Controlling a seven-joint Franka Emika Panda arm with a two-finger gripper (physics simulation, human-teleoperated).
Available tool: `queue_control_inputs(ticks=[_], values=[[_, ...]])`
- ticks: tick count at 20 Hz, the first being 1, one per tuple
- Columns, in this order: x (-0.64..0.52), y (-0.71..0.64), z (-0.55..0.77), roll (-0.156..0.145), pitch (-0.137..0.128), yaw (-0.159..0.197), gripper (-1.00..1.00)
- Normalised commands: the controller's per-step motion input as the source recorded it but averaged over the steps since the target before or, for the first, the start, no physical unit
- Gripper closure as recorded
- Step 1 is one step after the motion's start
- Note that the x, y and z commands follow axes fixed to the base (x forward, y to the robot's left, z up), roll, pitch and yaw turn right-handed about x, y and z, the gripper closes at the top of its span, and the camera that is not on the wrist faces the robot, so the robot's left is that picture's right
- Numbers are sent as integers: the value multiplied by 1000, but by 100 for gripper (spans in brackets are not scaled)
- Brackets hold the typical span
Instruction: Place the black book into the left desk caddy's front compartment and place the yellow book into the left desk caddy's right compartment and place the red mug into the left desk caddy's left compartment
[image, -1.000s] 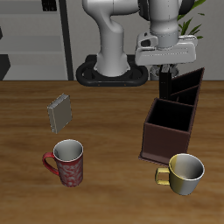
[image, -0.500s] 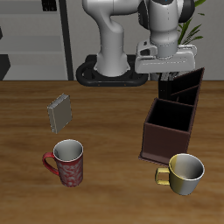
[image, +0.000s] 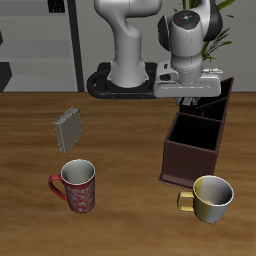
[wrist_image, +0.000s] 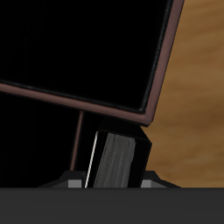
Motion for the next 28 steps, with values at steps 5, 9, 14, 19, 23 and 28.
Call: queue_control_inputs(ticks=[5, 9, 14, 19, 23, 28], values=[[5, -79, -14, -11, 10, 8, -100], [4, -82, 31, -12, 2, 8, -100], [-133, -146, 176, -4, -31, 6, -100], [-63, -173, 246, 11, -43, 5, -100], [-105, -293, 321, 2, -56, 43, -100], [-23, -513, 277, -54, -43, 67, -100]])
